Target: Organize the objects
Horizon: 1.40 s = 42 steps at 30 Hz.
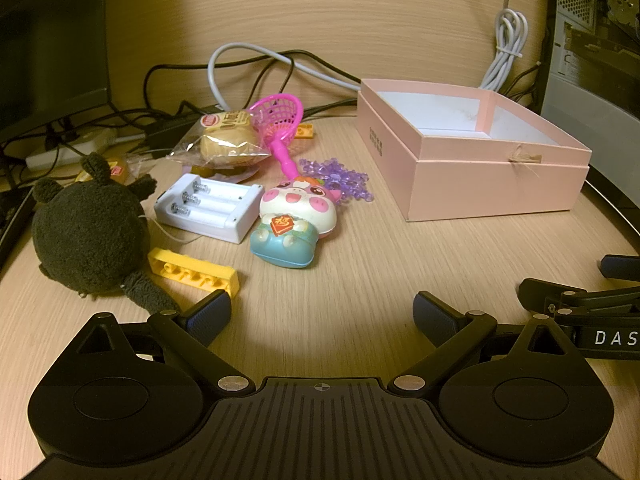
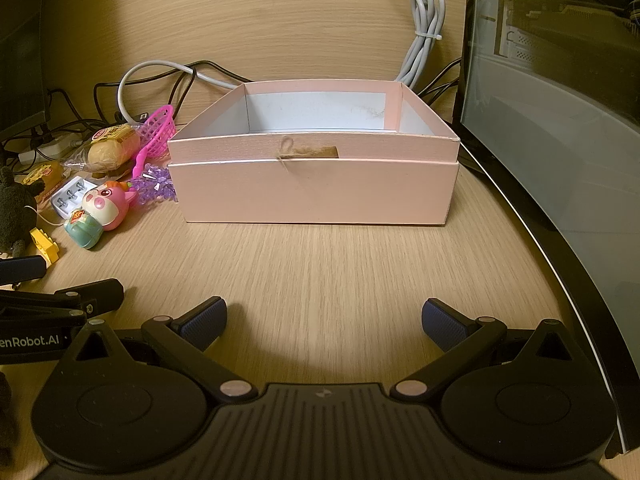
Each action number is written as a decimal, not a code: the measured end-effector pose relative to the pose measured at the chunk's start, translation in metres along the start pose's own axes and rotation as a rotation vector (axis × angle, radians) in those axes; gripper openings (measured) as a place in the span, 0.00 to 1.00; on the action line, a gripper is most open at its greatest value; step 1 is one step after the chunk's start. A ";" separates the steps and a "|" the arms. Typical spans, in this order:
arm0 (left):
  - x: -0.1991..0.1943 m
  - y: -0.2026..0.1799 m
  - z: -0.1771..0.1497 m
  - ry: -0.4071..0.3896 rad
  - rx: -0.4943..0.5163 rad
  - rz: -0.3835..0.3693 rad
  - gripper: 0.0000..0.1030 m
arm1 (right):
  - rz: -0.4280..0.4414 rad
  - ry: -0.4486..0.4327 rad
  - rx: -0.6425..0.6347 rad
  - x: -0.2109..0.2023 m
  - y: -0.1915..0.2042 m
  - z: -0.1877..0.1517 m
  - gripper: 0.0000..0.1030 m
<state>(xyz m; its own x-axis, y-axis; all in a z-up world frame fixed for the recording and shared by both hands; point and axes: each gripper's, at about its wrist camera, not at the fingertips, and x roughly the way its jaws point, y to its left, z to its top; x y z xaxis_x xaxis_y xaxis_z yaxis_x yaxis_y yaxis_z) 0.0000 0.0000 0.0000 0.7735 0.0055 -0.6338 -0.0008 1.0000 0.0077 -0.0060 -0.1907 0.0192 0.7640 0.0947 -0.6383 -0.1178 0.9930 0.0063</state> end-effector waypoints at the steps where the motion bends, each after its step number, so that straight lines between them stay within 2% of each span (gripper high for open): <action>1: 0.000 0.000 0.000 0.000 0.000 0.000 0.98 | 0.000 0.000 0.000 0.000 0.000 0.000 1.00; 28: 0.000 0.000 0.000 0.000 -0.003 0.004 0.98 | 0.000 0.000 0.000 -0.001 0.000 0.000 1.00; 39: -0.004 0.005 -0.002 -0.010 -0.050 -0.009 0.97 | 0.011 0.005 -0.006 0.002 -0.003 0.000 1.00; 42: -0.010 0.008 -0.002 0.021 -0.061 -0.013 0.96 | 0.025 0.033 -0.018 0.001 -0.003 0.005 1.00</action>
<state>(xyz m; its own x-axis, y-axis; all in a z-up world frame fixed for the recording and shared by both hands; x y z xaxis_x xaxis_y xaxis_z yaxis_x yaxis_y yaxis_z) -0.0094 0.0080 0.0052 0.7602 -0.0081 -0.6496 -0.0298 0.9984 -0.0472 -0.0020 -0.1933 0.0222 0.7397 0.1164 -0.6629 -0.1481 0.9889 0.0084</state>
